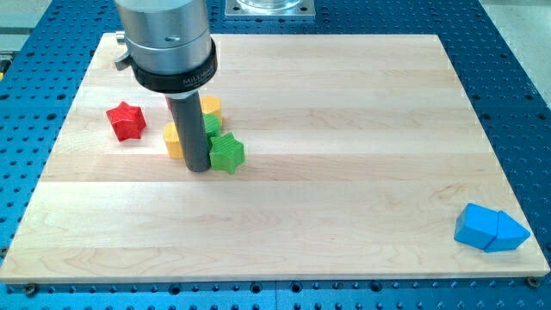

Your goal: Slide the green blocks away from each other

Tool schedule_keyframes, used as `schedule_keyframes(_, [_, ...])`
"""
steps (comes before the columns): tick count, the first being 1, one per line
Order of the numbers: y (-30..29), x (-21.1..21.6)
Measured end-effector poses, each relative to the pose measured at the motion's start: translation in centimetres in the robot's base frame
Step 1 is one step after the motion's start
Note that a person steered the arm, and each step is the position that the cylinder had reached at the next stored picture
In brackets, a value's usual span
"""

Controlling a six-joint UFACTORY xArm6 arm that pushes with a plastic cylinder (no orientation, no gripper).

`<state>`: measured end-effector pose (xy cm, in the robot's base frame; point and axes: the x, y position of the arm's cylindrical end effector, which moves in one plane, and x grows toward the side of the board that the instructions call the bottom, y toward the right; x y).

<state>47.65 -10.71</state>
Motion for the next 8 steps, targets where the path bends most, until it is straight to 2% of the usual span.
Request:
schedule_keyframes(1, [-2.4, 2.9])
schedule_keyframes(2, [-5.2, 3.0])
schedule_keyframes(3, [-3.2, 1.6])
schedule_keyframes(4, [1.8, -3.1])
schedule_keyframes(6, [2.3, -4.1])
schedule_keyframes(7, [3.1, -1.4])
schedule_keyframes(8, [3.0, 3.3])
